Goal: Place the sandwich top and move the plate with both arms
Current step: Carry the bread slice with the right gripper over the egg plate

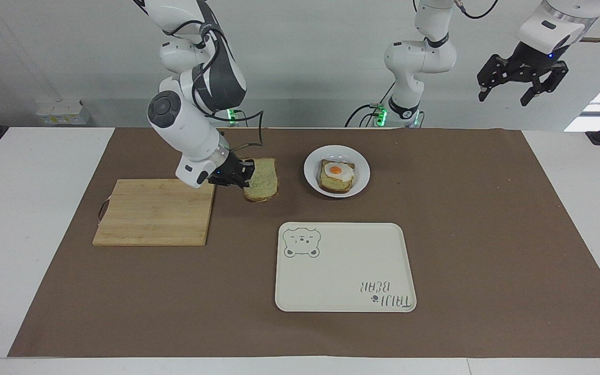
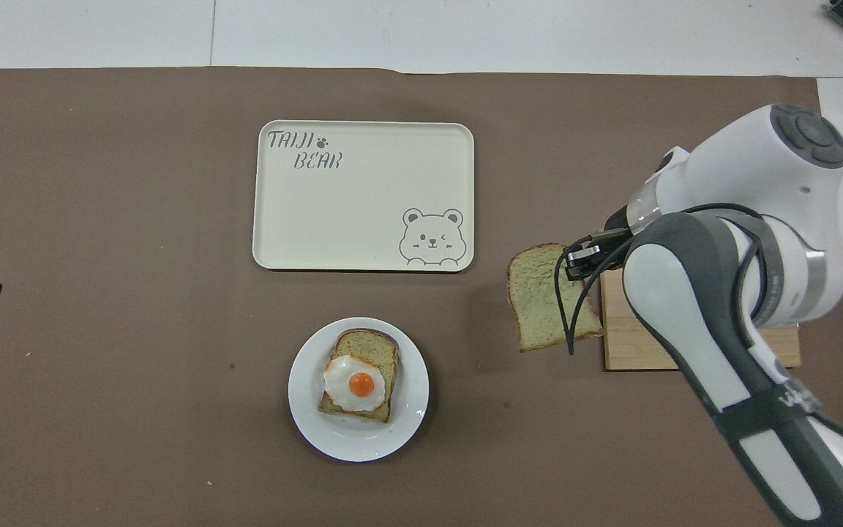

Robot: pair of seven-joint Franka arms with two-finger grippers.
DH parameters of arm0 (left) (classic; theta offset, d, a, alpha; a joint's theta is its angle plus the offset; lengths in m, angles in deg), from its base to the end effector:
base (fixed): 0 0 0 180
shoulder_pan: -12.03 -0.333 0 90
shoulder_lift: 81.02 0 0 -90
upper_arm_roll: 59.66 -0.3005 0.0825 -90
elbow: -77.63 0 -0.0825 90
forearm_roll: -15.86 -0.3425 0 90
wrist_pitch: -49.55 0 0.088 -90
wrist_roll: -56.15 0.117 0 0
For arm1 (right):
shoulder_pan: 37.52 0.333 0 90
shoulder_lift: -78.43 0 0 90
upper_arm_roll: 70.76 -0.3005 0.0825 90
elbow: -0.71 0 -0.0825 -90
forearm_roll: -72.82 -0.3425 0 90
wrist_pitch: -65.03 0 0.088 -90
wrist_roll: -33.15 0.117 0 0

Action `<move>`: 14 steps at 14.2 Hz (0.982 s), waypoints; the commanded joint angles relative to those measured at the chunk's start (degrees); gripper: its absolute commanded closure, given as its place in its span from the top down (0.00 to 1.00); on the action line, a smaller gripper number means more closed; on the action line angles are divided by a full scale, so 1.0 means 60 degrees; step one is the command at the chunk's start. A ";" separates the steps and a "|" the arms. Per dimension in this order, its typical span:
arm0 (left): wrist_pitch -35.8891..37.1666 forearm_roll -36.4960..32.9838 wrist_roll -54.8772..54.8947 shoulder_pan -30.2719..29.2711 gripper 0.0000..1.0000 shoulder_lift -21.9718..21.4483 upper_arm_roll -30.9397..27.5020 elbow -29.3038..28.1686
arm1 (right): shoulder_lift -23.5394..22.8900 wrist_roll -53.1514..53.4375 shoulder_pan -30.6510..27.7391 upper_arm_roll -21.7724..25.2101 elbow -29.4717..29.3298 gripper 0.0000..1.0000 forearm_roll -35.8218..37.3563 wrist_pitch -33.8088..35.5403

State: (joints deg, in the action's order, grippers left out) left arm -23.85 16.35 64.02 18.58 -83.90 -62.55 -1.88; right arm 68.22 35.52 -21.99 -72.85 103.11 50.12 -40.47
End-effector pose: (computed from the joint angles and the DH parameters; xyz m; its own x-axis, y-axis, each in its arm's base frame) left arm 0.4618 -0.0299 0.6749 0.9778 -0.2024 -0.0544 -0.2017 -0.9793 0.0185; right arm 0.5216 0.2007 0.4383 0.9741 0.1617 -0.1583 0.0965 -0.9295 -0.3560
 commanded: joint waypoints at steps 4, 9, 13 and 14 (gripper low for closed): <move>0.0015 0.0005 -0.0111 0.0080 1.00 -0.0237 -0.0046 -0.0269 | -0.0173 0.1302 0.1232 -0.0354 0.0188 0.00 -0.0420 -0.1659; 0.0001 0.0005 -0.0111 0.0095 1.00 -0.0223 -0.0046 -0.0254 | -0.0744 0.3056 0.2551 -0.0354 0.0173 0.00 -0.0420 -0.3154; 0.0015 0.0005 -0.0111 0.0095 1.00 -0.0237 -0.0032 -0.0269 | -0.1316 0.3633 0.3124 -0.0354 0.0450 0.00 -0.0420 -0.3729; 0.0015 0.0005 -0.0111 0.0109 1.00 -0.0237 -0.0032 -0.0269 | -0.1302 0.3604 0.3168 -0.0354 0.0640 0.00 -0.0420 -0.3773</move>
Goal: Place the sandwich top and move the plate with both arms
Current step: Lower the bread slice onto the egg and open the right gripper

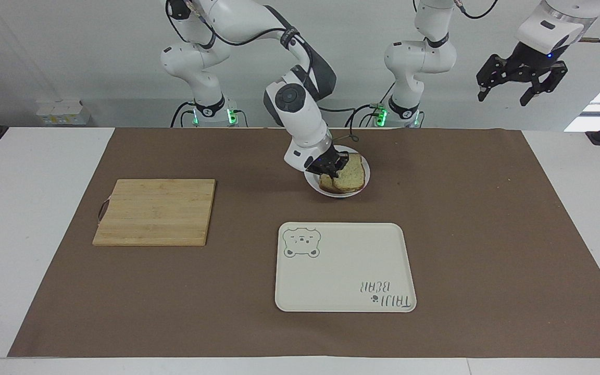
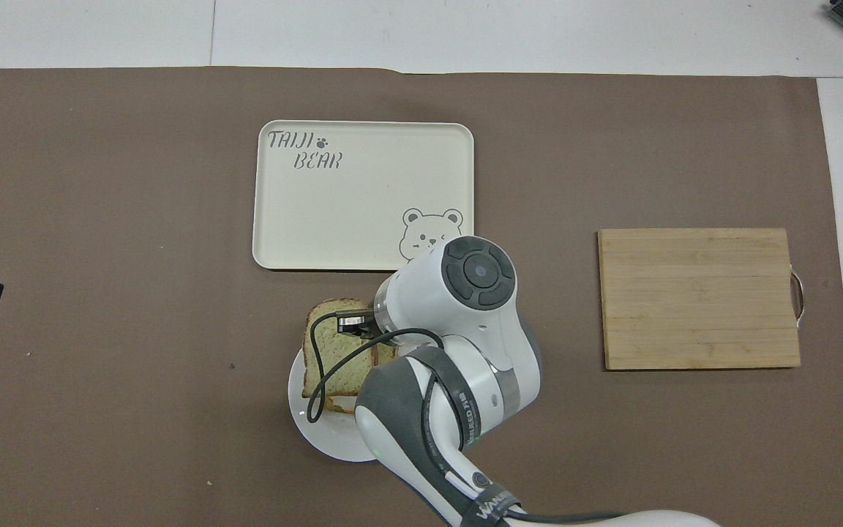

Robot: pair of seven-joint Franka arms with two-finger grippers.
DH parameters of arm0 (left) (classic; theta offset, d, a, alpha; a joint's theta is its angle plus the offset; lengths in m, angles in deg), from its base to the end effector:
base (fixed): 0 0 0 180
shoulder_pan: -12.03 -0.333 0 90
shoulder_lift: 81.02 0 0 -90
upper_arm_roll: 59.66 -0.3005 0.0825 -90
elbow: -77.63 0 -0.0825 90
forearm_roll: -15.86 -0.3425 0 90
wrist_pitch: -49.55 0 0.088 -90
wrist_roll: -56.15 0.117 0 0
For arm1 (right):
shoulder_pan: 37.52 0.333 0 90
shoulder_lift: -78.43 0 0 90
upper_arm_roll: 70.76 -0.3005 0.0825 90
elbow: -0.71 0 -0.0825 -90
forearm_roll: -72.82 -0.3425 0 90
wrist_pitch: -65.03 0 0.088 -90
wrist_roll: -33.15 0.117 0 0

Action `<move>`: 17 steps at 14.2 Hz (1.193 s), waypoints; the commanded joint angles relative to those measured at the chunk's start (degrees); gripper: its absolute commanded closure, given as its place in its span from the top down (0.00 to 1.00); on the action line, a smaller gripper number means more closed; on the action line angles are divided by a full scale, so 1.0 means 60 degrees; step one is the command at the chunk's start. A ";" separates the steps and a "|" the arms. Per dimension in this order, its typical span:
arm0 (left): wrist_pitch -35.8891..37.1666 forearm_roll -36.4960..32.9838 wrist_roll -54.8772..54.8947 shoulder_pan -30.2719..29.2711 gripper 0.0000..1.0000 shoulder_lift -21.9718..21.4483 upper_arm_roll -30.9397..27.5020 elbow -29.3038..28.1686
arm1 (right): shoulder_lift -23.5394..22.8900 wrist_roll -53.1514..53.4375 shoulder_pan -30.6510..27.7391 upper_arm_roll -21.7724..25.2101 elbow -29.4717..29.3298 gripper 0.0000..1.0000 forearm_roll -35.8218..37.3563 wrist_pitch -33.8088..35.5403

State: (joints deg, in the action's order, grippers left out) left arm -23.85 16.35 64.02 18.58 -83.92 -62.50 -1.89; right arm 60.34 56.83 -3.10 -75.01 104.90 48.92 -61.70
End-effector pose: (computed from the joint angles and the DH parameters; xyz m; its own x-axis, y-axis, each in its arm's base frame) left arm 0.4616 -0.0303 0.6750 0.9776 -0.2032 -0.0542 -0.2025 -0.9791 0.0184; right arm 0.4632 0.3880 0.3739 0.9921 0.0390 -0.1191 -0.0045 -0.9386 -0.3449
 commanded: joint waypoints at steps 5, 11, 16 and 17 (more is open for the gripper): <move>0.0030 0.0005 -0.0125 0.0138 1.00 -0.0235 -0.0040 -0.0297 | -0.0106 0.0097 0.0050 0.0005 0.0621 0.00 -0.0220 -0.0673; 0.0015 0.0005 -0.0111 0.0138 1.00 -0.0337 -0.0040 -0.0414 | -0.0077 0.0111 0.0036 0.0005 0.0784 0.00 -0.0220 -0.0676; 0.0015 0.0005 -0.0081 0.0109 1.00 -0.0352 -0.0055 -0.0429 | -0.0077 0.0067 -0.0081 0.0020 0.0623 1.00 -0.0073 -0.0544; -0.0014 0.0020 -0.0096 0.0124 1.00 -0.0352 -0.0041 -0.0429 | -0.0019 0.0067 -0.0096 0.0049 0.0594 1.00 -0.0044 -0.0529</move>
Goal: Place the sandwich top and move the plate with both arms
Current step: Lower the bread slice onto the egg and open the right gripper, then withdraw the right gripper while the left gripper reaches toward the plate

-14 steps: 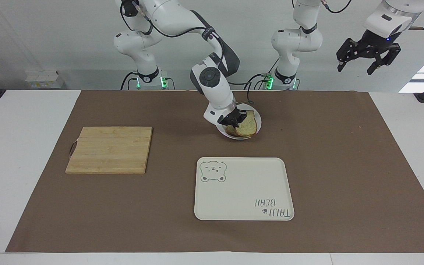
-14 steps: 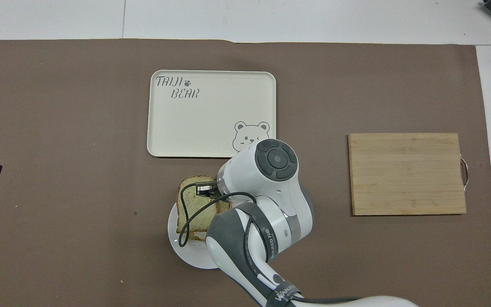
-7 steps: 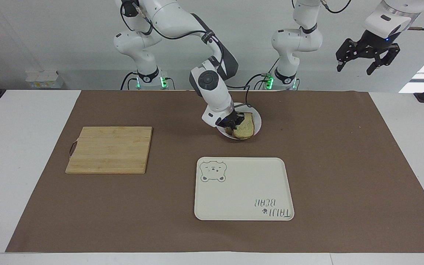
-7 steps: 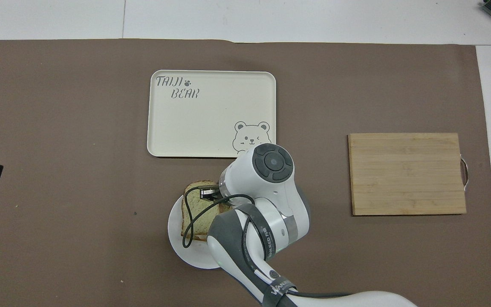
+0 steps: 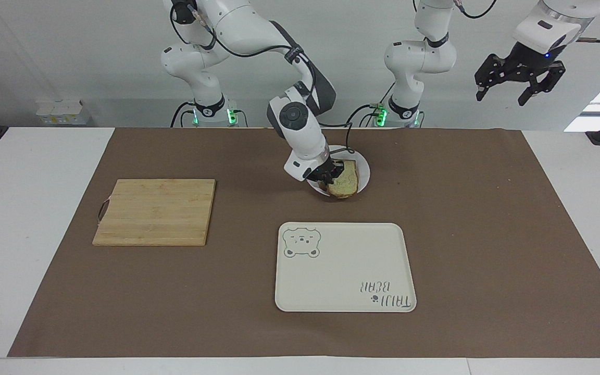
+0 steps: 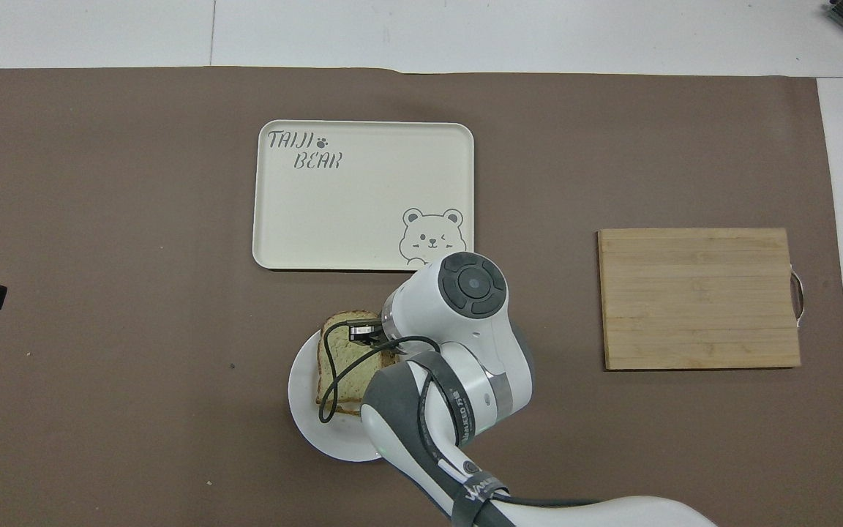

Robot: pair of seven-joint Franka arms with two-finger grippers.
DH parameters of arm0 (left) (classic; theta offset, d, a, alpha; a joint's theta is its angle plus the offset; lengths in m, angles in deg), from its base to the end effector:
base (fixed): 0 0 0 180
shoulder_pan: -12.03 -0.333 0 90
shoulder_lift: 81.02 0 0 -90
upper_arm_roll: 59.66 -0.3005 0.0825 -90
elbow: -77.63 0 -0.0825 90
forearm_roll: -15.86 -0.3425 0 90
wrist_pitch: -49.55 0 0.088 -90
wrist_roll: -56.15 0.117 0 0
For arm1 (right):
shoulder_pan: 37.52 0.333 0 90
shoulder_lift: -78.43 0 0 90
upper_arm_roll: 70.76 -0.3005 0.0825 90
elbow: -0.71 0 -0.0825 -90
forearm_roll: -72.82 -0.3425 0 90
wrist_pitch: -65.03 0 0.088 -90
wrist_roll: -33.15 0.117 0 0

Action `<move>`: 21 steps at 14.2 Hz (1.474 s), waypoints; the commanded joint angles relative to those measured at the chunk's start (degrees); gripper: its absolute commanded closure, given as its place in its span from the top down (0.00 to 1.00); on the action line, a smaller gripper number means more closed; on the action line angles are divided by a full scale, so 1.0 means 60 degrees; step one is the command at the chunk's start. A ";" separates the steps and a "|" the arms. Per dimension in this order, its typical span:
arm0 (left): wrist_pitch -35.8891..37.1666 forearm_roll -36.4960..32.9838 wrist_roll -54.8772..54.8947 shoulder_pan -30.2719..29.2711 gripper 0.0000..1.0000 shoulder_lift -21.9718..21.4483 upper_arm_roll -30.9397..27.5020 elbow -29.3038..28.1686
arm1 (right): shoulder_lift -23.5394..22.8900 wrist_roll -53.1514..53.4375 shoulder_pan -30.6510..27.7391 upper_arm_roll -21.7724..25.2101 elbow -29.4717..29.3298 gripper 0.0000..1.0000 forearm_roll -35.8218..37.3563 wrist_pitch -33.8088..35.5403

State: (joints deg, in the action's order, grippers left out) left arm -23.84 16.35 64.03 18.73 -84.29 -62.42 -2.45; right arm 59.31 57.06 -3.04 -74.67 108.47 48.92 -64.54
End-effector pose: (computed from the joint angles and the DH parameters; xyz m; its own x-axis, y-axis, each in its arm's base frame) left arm 0.4596 -0.0319 0.6741 0.9766 -0.2073 -0.0576 -0.2066 -0.9782 0.0192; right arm 0.4593 0.3785 0.3407 0.9899 0.0106 -0.1413 -0.0347 -0.9487 -0.3143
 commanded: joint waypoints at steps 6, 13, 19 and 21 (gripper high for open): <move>-0.0335 0.0865 -0.0082 -0.0003 1.00 -0.0728 -0.0083 -0.1123 | 0.1032 -0.0262 -0.0881 0.0080 -0.0060 1.00 0.0717 -0.0026; -0.1202 0.2507 -0.0111 0.0026 1.00 -0.2033 -0.0068 -0.3235 | 0.1780 -0.0366 -0.2406 0.0081 -0.1040 1.00 0.2501 0.1789; -0.1478 0.3462 -0.0375 0.0070 1.00 -0.2034 -0.0083 -0.3410 | 0.2541 -0.0366 -0.3255 0.0095 -0.1114 1.00 0.3106 0.2169; -0.2353 0.3491 -0.0389 0.0143 1.00 -0.2150 -0.0039 -0.4329 | 0.2805 -0.0366 -0.3533 0.0110 -0.1260 1.00 0.3120 0.2637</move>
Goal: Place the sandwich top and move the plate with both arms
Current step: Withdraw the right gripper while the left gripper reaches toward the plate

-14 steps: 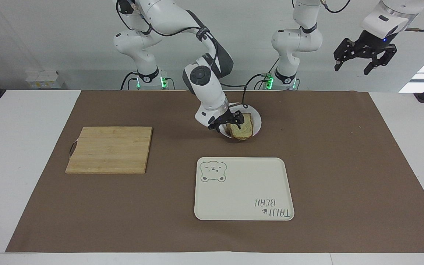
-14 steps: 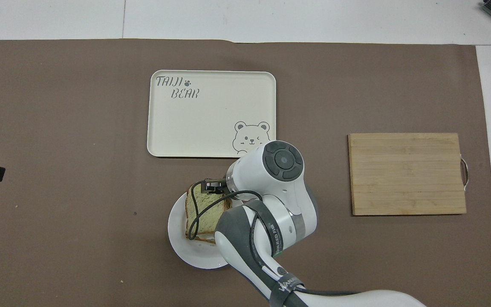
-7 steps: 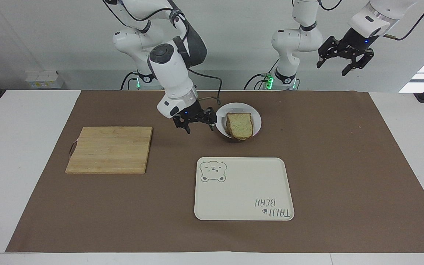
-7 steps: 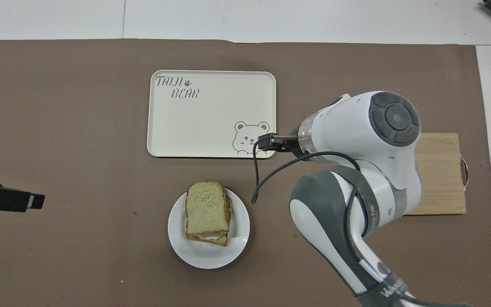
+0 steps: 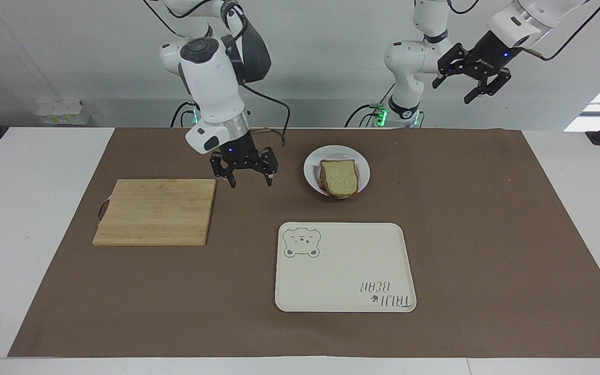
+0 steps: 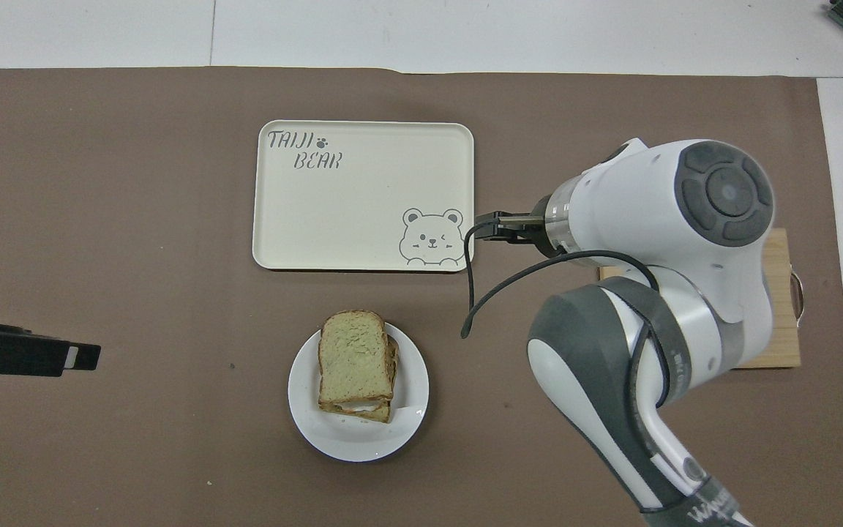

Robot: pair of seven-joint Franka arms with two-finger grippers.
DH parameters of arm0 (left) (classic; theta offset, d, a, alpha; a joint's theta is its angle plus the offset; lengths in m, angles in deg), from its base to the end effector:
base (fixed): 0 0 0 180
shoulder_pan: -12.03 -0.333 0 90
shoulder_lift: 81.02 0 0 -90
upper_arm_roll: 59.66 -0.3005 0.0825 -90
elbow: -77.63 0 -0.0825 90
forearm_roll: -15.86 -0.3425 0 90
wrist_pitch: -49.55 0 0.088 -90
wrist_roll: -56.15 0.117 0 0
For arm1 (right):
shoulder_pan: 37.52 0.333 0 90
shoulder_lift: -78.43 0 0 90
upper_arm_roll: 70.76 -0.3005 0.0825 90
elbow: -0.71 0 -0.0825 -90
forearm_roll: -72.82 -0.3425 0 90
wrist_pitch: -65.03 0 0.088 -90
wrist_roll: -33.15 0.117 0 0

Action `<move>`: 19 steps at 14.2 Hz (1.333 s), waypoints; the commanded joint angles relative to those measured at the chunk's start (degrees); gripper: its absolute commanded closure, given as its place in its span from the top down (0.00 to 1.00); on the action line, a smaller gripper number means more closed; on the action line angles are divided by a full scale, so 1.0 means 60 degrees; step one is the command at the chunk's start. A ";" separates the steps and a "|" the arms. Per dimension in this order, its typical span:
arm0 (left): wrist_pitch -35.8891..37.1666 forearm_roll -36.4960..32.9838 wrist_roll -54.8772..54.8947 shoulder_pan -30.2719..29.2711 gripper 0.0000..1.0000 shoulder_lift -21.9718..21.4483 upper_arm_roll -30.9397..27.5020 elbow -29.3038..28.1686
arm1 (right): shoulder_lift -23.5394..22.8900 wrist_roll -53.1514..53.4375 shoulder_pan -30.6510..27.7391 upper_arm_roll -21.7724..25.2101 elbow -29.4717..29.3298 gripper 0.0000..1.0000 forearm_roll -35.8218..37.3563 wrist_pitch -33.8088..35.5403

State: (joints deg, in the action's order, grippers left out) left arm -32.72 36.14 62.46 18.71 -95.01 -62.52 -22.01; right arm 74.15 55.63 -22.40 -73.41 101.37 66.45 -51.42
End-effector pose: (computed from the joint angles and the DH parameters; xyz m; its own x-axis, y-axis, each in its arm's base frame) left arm 0.4194 -0.0693 0.6391 0.9762 -0.2166 -0.0108 -0.1982 -0.9115 0.3603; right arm 0.5375 0.1791 0.5213 0.9812 -0.1331 0.1395 -0.1075 -0.9782 -0.1775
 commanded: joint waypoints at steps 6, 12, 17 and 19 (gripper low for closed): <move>-0.2954 0.1599 -0.0085 0.0335 1.00 -0.0378 -0.0007 -0.3969 | 0.0435 -0.0128 -0.0849 -0.0071 -0.0999 1.00 0.0213 0.1711; -0.5752 0.3628 0.1433 0.0864 0.87 -0.0232 -0.0007 -0.6636 | 0.0464 -0.0128 -0.1142 -0.0071 -0.1644 1.00 0.0446 0.2533; -0.6285 0.5261 0.3809 0.0966 0.68 0.0704 -0.0007 -0.7314 | 0.0464 -0.1195 -0.1830 -0.0071 -0.2172 1.00 0.0696 0.3294; -0.6372 0.5713 0.4147 0.0966 0.59 0.1070 -0.0007 -0.7387 | 0.0683 -0.1460 -0.2109 -0.0071 -0.2173 1.00 0.0725 0.3441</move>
State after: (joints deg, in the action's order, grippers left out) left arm -69.17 67.33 84.26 23.60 -90.67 -62.01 -65.70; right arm 77.16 49.27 -32.99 -73.21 89.09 69.78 -32.45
